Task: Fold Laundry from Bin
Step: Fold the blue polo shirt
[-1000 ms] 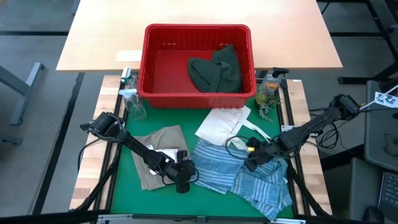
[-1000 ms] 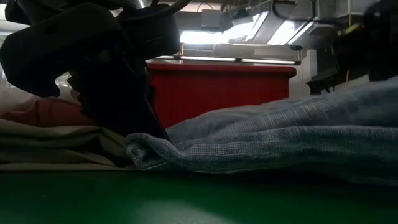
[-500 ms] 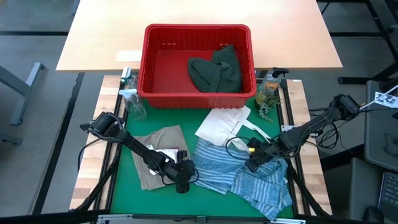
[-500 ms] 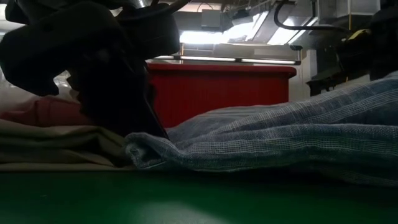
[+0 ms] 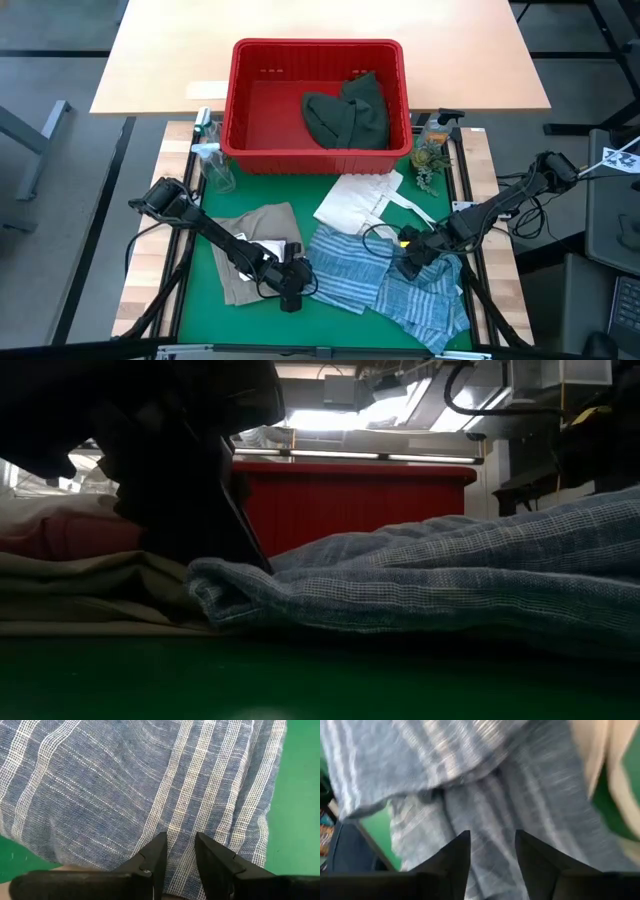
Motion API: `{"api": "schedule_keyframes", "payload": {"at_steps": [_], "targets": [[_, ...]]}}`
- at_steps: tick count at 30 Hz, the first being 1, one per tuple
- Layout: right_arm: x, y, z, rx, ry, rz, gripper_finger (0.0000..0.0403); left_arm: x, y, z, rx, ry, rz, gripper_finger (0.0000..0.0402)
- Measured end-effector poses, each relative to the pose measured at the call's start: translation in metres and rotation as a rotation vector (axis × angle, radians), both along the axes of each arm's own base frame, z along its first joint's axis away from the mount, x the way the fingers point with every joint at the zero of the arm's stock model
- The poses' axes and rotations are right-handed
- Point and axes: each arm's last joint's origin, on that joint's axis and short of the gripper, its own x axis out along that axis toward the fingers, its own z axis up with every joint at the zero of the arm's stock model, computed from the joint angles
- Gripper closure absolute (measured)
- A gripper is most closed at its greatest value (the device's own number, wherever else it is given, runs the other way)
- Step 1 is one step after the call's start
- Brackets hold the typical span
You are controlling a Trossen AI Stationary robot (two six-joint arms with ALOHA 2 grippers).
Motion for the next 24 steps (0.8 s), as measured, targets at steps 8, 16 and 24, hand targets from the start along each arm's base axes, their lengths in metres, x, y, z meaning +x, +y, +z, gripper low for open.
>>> {"api": "schedule_keyframes", "payload": {"at_steps": [8, 16, 24], "targets": [[0.01, 0.04, 0.028, 0.058, -0.383, 0.055, 0.0233, 0.0, 0.0, 0.007, -0.02, -0.018, -0.006, 0.0305], [0.003, 0.074, 0.022, -0.038, -0.524, 0.043, 0.0233, 0.0, 0.0, 0.008, -0.019, -0.021, -0.004, 0.0305], [0.012, 0.095, -0.007, -0.086, -0.511, 0.107, 0.0233, 0.0, 0.0, 0.008, -0.02, -0.022, -0.002, 0.0305]]}}
